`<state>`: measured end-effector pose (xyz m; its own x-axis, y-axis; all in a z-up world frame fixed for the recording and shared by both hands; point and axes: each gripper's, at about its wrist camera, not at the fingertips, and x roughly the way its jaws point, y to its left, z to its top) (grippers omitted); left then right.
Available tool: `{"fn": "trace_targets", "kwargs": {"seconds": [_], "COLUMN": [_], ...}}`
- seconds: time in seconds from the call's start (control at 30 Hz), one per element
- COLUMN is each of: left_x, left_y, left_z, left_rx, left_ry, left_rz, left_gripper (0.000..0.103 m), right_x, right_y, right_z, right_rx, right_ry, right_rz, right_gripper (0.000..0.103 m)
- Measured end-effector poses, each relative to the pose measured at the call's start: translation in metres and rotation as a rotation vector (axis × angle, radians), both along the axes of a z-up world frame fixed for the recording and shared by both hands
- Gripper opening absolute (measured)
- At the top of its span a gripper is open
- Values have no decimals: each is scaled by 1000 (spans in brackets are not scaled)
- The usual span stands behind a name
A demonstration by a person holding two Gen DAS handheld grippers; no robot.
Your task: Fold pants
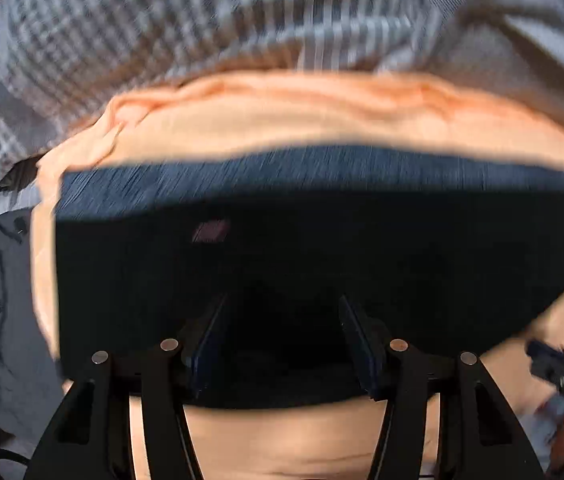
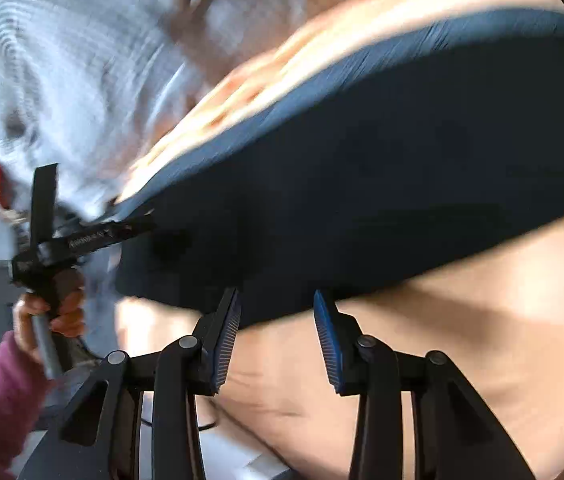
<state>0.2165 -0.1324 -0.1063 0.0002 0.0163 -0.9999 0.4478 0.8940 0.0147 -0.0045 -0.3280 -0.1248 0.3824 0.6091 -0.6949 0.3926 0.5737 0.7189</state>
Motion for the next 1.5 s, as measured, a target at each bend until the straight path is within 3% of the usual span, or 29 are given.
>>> {"fn": "trace_targets", "kwargs": {"seconds": [0.1,0.23,0.27,0.33,0.4,0.43,0.57,0.6,0.7,0.77,0.93,1.03,1.1,1.13,1.17,1.2,1.3,1.33,1.43,1.5], "left_x": [-9,-14,-17,-23,-26,-29,-15,-17,-15,-25,-56,-72,-84,-89,-95,-102,-111,-118,-111,-97], "left_y": [28,43,42,41,48,49,60,59,59,51,3,-33,-53,-56,-56,-56,-57,-62,-60,-70], "left_z": [-8,-39,-38,-36,-36,-39,-48,-49,-45,-33,2,-10,-32,-45,-55,-54,-52,-48,-41,-28], "left_rx": [57,35,36,33,10,0,7,24,27,36,-100,-116,-77,-32,-6,-12,17,24,43,41], "left_ry": [-24,-55,-98,-134,-132,-122,-115,-137,-138,-147,-151,-120,-90,-80,-87,-140,-171,-163,-119,-101], "left_rz": [50,214,221,218,242,252,222,206,224,202,86,21,-19,-29,-40,-69,-116,-108,-58,-35], "left_gripper": [58,61,67,68,72,72,78,83,82,77,76,76,76,76,76,77,77,77,77,77], "right_x": [4,17,20,25,29,35,33,28,8,-8,-1,20,25,22,13,5,-25,-35,-64,-79], "right_y": [34,61,66,69,67,68,77,79,74,60,3,-23,-37,-45,-58,-65,-82,-87,-97,-101], "right_z": [-21,-48,-50,-51,-51,-49,-25,-30,-40,-30,11,10,-3,-7,-10,-8,3,7,16,24], "right_rx": [80,127,119,116,126,123,51,48,44,14,-176,-273,-378,-368,-293,-280,-276,-259,-259,-253], "right_ry": [17,30,25,20,39,40,-19,6,99,104,14,23,102,111,96,99,85,83,115,112], "right_rz": [-15,-44,-41,-44,-56,-60,17,33,50,40,-20,-19,-9,-22,-71,-104,-167,-177,-207,-219], "right_gripper": [42,42,42,44,35,10,5,5,4,7,8,15,22,17,15,15,19,21,43,44]}}
